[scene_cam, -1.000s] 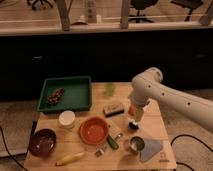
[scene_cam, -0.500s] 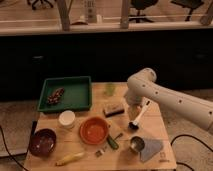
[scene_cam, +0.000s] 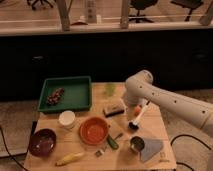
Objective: Place eraser in paper cup
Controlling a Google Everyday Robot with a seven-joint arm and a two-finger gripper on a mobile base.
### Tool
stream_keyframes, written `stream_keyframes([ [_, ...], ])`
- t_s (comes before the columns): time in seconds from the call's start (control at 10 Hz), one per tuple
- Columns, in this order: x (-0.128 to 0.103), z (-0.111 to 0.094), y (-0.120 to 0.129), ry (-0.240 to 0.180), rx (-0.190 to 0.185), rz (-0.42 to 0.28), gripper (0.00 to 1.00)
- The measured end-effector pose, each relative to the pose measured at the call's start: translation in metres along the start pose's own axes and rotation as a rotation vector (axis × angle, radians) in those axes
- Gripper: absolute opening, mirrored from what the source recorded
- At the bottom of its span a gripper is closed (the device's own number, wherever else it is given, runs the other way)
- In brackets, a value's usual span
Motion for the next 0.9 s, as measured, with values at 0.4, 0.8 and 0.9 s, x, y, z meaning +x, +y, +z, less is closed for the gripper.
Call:
stream_keyframes([
  [0.4, -0.005, 0.015, -0.005, -0.022, 0.006, 0.028, 0.80],
  [0.8, -0.007, 0.029, -0.009, -0.044, 0.010, 0.068, 0.80],
  [0.9, -0.008, 0.031, -0.009, -0.046, 0.008, 0.073, 0.80],
])
